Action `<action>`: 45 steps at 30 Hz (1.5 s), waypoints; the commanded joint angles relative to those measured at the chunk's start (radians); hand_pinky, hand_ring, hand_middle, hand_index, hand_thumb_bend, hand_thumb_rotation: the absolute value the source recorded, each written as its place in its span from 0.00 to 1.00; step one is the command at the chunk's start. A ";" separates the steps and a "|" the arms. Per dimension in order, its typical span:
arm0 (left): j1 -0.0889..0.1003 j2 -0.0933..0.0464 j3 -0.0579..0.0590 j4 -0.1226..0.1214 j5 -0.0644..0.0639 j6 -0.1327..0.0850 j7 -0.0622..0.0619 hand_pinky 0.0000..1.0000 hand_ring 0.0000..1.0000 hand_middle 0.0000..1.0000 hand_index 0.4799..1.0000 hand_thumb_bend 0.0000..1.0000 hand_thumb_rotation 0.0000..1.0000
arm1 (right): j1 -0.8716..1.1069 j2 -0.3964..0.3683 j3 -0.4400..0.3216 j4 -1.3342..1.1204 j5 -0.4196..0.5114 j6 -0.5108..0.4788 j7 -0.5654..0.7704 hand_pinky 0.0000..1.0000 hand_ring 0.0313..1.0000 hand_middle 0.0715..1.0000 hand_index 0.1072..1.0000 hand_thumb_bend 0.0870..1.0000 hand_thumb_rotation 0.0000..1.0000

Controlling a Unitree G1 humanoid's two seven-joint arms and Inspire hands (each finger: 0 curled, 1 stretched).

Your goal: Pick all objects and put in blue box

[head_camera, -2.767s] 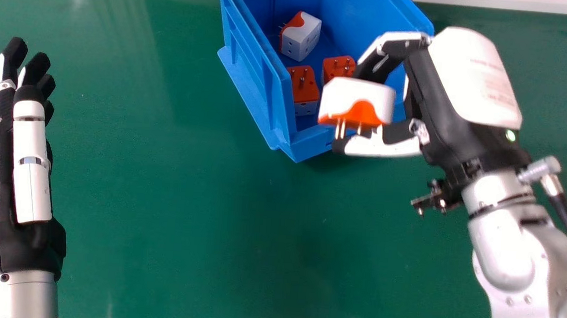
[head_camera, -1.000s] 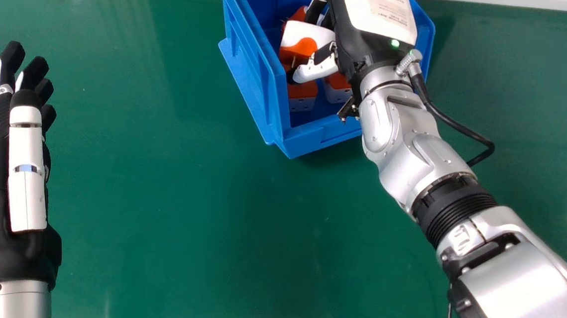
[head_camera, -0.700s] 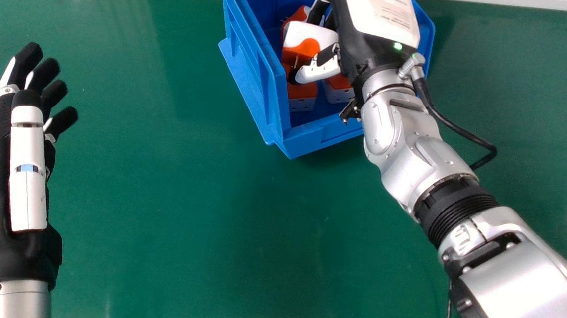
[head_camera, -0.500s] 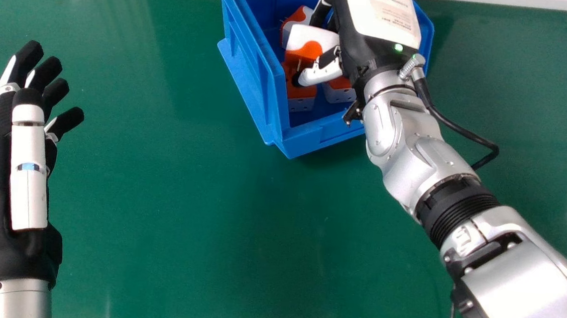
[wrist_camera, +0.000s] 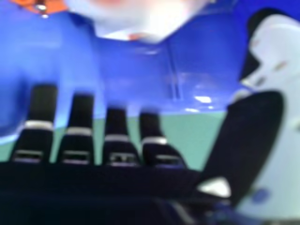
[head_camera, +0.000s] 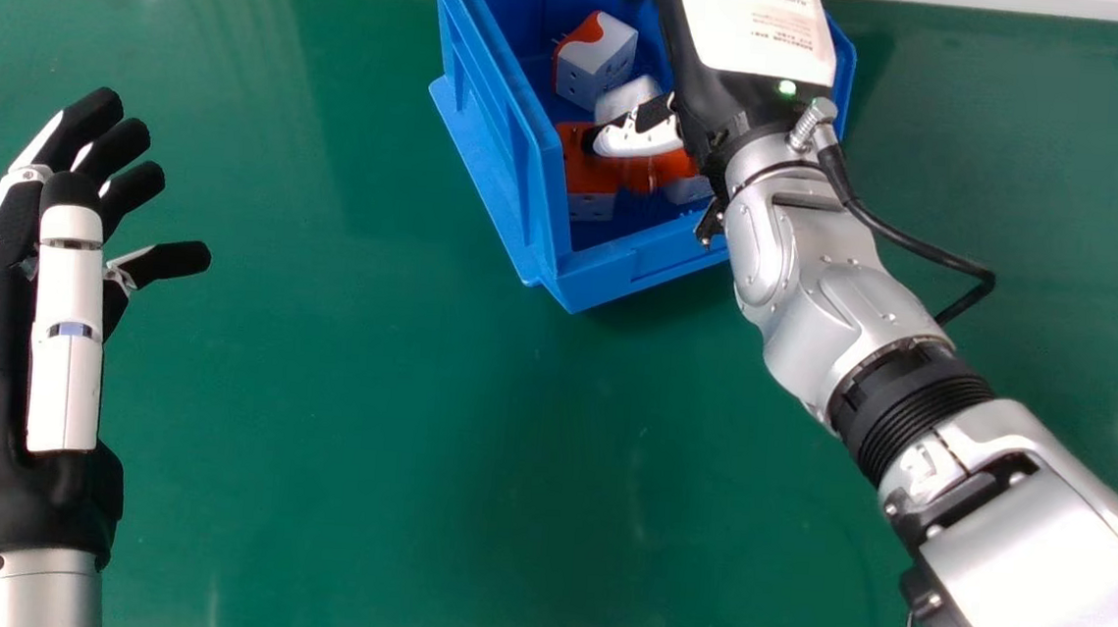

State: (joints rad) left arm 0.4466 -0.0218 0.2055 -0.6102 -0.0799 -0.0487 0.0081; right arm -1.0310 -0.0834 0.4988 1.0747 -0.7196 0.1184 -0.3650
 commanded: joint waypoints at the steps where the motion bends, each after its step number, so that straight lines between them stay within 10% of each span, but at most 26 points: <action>1: 0.000 0.004 0.001 -0.015 -0.001 -0.015 0.000 0.66 0.84 0.86 0.70 0.19 0.88 | -0.045 -0.010 0.005 -0.027 -0.013 -0.002 -0.015 0.90 0.97 0.97 0.97 0.48 0.28; 26: 0.002 0.010 0.001 -0.022 0.002 0.005 -0.002 0.73 0.87 0.89 0.76 0.22 0.92 | 0.158 -0.153 0.027 -0.449 -0.081 0.047 0.042 0.93 0.99 1.00 1.00 0.43 0.25; 37: 0.003 0.004 -0.013 -0.028 0.008 0.026 0.000 0.80 0.91 0.92 0.82 0.23 0.94 | 0.563 -0.295 -0.102 -1.064 -0.058 0.058 0.207 0.87 0.98 1.00 1.00 0.39 0.28; 45: 0.023 0.000 -0.023 -0.026 0.007 0.022 0.001 0.93 0.97 0.97 0.94 0.19 0.98 | 1.006 -0.253 -0.270 -1.435 0.171 -0.075 0.216 0.85 0.99 1.00 1.00 0.32 0.44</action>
State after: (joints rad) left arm 0.4614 -0.0227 0.1856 -0.6131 -0.0774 -0.0117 0.0082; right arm -0.0815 -0.3504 0.2656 -0.2904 -0.5885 0.0839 -0.1456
